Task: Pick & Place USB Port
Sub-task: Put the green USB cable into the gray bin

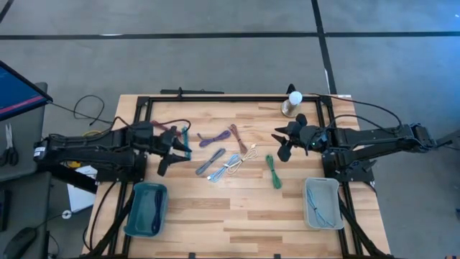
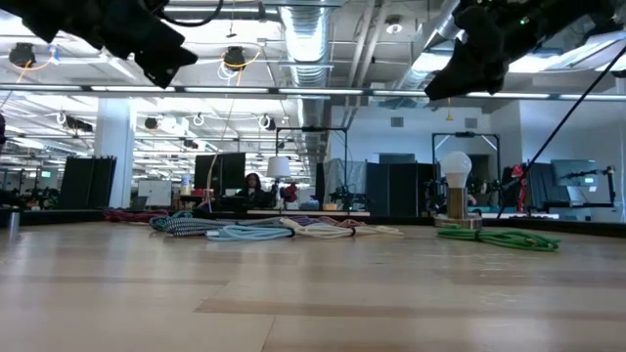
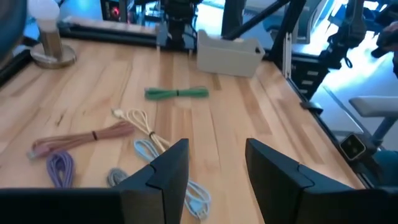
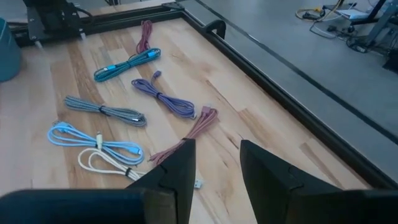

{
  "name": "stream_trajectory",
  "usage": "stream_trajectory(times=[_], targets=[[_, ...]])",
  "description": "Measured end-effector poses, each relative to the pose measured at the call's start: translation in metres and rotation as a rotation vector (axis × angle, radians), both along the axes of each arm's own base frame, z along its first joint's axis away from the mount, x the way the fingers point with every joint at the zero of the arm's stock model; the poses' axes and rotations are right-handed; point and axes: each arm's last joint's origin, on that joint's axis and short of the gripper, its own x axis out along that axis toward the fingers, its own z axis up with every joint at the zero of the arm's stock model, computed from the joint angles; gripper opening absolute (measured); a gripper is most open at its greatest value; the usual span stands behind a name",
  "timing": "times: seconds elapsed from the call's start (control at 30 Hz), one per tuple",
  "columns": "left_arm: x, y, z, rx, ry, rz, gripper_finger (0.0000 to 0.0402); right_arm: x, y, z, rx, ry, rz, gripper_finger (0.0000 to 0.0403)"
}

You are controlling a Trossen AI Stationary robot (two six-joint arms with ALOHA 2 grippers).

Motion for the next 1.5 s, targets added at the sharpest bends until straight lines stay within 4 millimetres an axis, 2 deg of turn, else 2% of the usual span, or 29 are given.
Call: stream_trajectory(times=[0.4, 0.7, 0.8, 0.97, 1.13, 1.23, 1.37, 1.5], targets=[[0.001, 0.0, 0.01, 0.012, -0.108, 0.0, 0.0158, 0.0, 0.0, 0.0, -0.017, 0.01, 0.008, 0.0118], [0.003, 0.0, 0.011, 0.011, -0.116, 0.001, 0.0158, 0.0, -0.001, 0.0, -0.009, 0.001, 0.009, 0.0118], [0.007, 0.003, 0.009, 0.065, -0.108, 0.063, 0.0158, 0.0, 0.0, 0.0, 0.008, 0.008, 0.029, 0.0118], [0.015, 0.009, 0.003, 0.184, -0.055, 0.233, 0.0158, -0.005, 0.0, 0.007, 0.119, 0.113, -0.043, 0.0118], [0.022, 0.011, -0.001, 0.194, -0.021, 0.26, 0.0158, -0.002, 0.002, 0.011, 0.262, 0.333, -0.104, 0.0118], [0.024, 0.011, -0.001, 0.193, -0.028, 0.262, 0.0158, 0.006, 0.004, 0.006, 0.355, 0.446, -0.115, 0.0118], [0.024, 0.011, 0.001, 0.194, -0.046, 0.274, 0.0158, 0.021, 0.006, -0.006, 0.5, 0.508, -0.108, 0.0118], [0.024, 0.011, 0.001, 0.194, -0.045, 0.274, 0.0158, 0.032, 0.007, -0.02, 0.578, 0.545, -0.183, 0.012]])
